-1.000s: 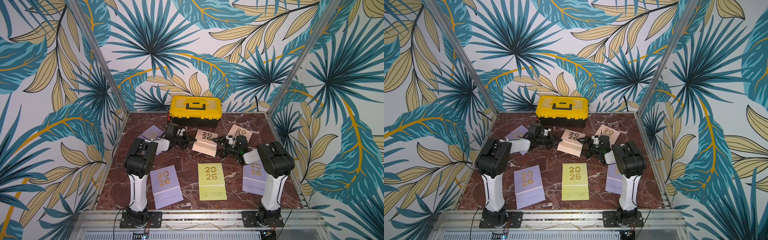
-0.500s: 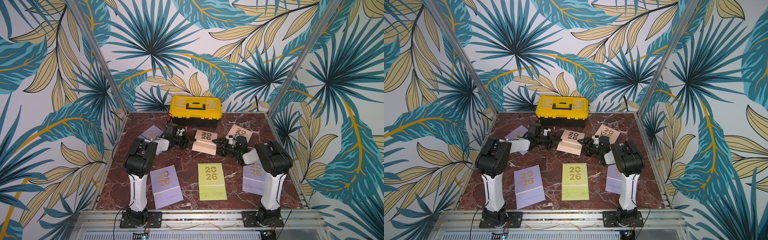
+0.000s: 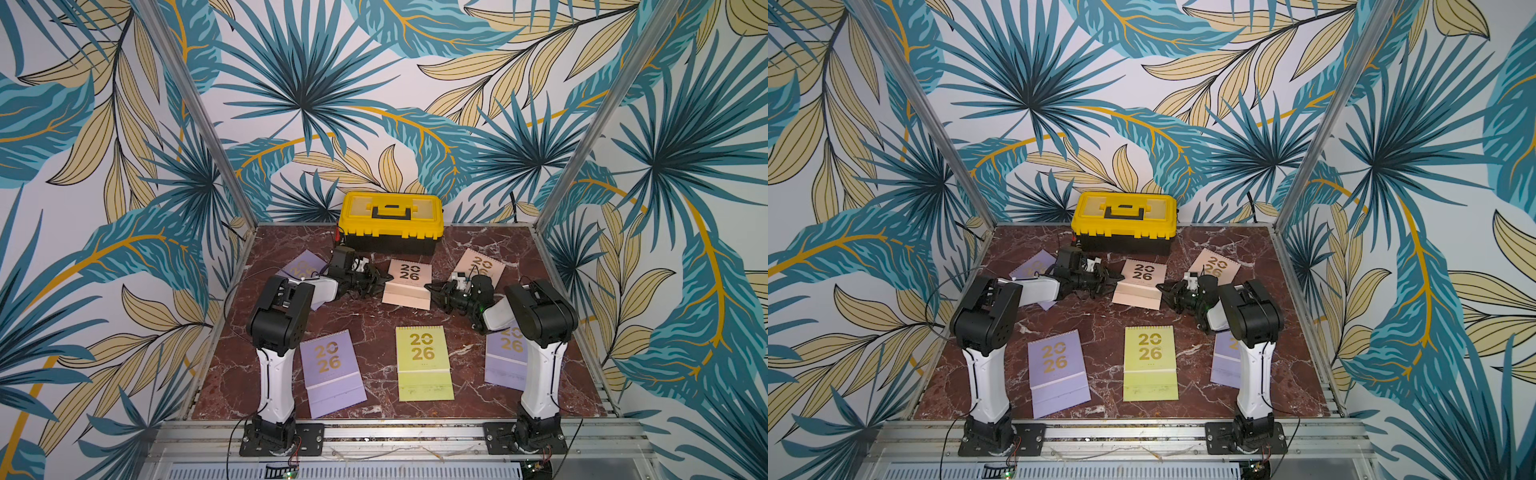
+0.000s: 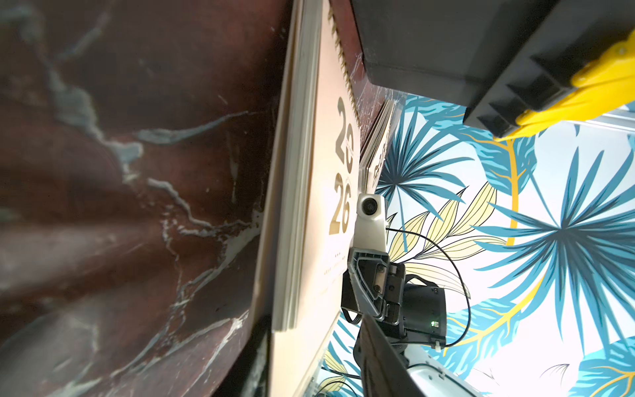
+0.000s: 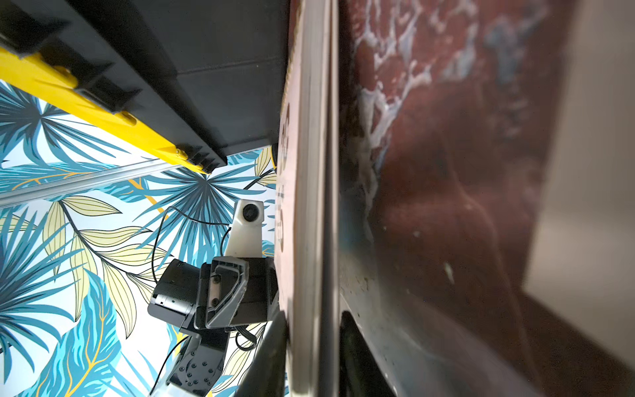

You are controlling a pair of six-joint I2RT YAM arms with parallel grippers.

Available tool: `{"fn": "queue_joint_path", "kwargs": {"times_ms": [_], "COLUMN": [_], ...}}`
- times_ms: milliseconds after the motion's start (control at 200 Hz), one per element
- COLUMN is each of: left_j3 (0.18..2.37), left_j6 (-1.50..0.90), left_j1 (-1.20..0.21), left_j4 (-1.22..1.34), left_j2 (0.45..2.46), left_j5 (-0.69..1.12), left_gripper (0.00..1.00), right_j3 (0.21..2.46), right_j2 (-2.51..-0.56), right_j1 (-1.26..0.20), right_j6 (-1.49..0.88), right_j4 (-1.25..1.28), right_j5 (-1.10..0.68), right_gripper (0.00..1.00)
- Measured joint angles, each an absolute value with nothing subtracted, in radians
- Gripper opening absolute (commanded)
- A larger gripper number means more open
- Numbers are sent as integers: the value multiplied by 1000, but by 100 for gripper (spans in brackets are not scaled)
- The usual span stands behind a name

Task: Stack the calendars
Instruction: Pick up the calendar at the center of the board.

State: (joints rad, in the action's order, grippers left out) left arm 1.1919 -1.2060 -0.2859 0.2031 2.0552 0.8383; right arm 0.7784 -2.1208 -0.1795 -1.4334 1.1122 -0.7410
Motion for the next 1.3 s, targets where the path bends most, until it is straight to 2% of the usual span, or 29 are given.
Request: {"fn": "queue_joint_path", "kwargs": {"times_ms": [115, 466, 821, 1302], "left_j3": [1192, 1192, 1169, 1034], "left_j6": [-1204, -1200, -1194, -1167], "left_j1": [-284, -275, -257, -255], "left_j4": [203, 197, 197, 197], "left_j2": [2055, 2027, 1947, 1781], "left_j5": [844, 852, 854, 854], "left_gripper": [52, 61, 65, 66], "right_j3": [778, 769, 720, 577], "right_j2": [-2121, -2066, -1925, -1517], "right_j1": [-179, -180, -180, -180], "right_j6": [-1433, -1434, -1417, -1250], "right_j4": [1117, 1111, 1021, 686], "right_j5": [-741, -733, -722, -710], "right_gripper": [14, 4, 3, 0]}}
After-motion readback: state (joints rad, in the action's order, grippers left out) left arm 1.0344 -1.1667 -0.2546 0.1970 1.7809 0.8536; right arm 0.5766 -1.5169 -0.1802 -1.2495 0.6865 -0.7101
